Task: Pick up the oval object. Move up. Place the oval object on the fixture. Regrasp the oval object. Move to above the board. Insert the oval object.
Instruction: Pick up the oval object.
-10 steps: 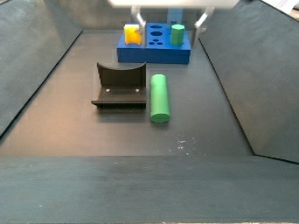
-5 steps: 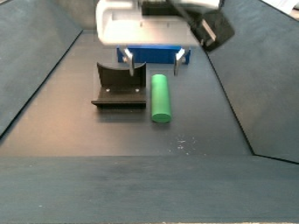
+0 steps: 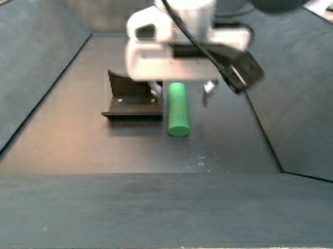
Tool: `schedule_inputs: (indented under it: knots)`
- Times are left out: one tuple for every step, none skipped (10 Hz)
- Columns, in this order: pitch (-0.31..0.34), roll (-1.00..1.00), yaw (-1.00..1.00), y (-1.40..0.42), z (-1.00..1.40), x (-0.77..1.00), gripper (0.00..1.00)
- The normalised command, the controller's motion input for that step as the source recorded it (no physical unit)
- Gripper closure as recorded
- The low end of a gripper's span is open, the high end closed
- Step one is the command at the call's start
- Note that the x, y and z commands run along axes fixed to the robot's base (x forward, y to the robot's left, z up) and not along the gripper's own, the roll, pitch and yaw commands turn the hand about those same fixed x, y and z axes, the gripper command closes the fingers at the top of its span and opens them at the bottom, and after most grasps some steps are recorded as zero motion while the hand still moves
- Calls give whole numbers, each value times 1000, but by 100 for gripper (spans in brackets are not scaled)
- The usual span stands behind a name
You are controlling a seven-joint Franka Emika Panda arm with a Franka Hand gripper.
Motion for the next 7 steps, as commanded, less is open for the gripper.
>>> schedule_inputs:
  knots:
    - [0, 177, 0, 177, -743, -663, 0]
    - [99, 103, 0, 143, -471, -280, 0]
    - [-14, 0, 0, 0, -86, 0, 0]
    - [10, 0, 0, 0, 0, 0, 0]
    - [0, 0, 0, 0, 0, 0, 100]
    - [0, 0, 0, 0, 0, 0, 100]
    - [0, 0, 0, 0, 0, 0, 100]
